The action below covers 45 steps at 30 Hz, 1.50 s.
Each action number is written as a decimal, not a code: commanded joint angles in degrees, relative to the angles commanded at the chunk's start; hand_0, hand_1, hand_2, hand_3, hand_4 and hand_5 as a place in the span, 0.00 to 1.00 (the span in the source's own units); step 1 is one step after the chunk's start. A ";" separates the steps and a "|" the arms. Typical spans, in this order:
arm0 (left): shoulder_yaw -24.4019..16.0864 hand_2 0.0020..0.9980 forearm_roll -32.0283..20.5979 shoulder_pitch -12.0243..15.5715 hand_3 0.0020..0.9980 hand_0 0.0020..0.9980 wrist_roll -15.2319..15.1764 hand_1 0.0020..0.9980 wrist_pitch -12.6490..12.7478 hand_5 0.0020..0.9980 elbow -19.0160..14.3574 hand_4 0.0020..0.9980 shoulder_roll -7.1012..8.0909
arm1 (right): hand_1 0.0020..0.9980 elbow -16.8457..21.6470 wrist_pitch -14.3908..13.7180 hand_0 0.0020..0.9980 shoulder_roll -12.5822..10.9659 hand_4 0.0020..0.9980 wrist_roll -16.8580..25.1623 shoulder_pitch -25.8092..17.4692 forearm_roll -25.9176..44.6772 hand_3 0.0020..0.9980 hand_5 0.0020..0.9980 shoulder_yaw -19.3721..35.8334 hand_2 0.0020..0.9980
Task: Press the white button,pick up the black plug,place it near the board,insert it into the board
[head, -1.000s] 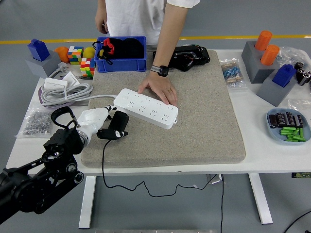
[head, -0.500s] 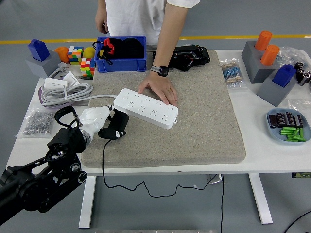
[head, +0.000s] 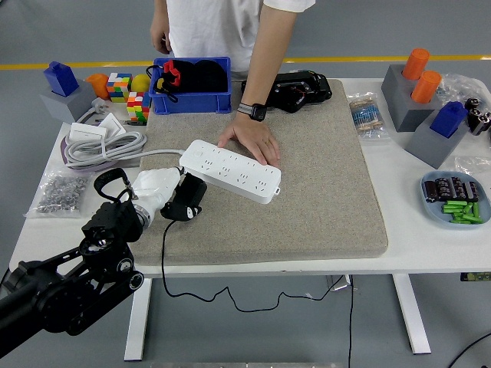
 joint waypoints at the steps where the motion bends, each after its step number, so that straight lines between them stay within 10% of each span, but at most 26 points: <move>1: 0.01 0.43 0.21 0.02 0.68 0.24 -0.33 0.45 0.43 0.22 0.05 0.77 -0.01 | 0.58 0.01 0.00 0.64 0.01 0.65 0.01 0.01 -0.01 0.54 0.33 0.00 0.61; 7: -0.23 0.37 0.58 0.13 0.61 0.19 -2.32 0.35 1.47 0.16 0.22 0.73 0.05 | 0.58 0.05 -0.10 0.64 0.08 0.65 0.17 0.05 -0.11 0.55 0.33 0.11 0.61; 8: -0.42 0.33 0.60 0.16 0.58 0.17 -2.67 0.31 1.66 0.00 0.16 0.62 0.09 | 0.58 0.06 -0.10 0.64 0.09 0.65 0.19 0.05 -0.10 0.54 0.33 0.14 0.61; 18: -3.13 0.32 0.08 -1.26 0.58 0.17 -4.08 0.29 3.00 0.00 0.85 0.62 -1.24 | 0.58 0.03 -0.22 0.64 0.03 0.65 0.35 0.09 0.04 0.55 0.33 0.06 0.61; 32: -2.39 0.32 -0.31 -7.53 0.58 0.17 -1.98 0.29 1.05 0.00 10.08 0.62 -6.65 | 0.58 0.00 -0.14 0.64 -0.06 0.65 0.21 0.22 0.55 0.54 0.33 -0.65 0.61; 45: -1.60 0.32 0.44 -9.26 0.58 0.17 -1.11 0.29 0.27 0.00 15.71 0.62 -8.02 | 0.58 0.09 -0.16 0.64 -0.35 0.65 0.26 0.37 0.75 0.54 0.33 -1.48 0.61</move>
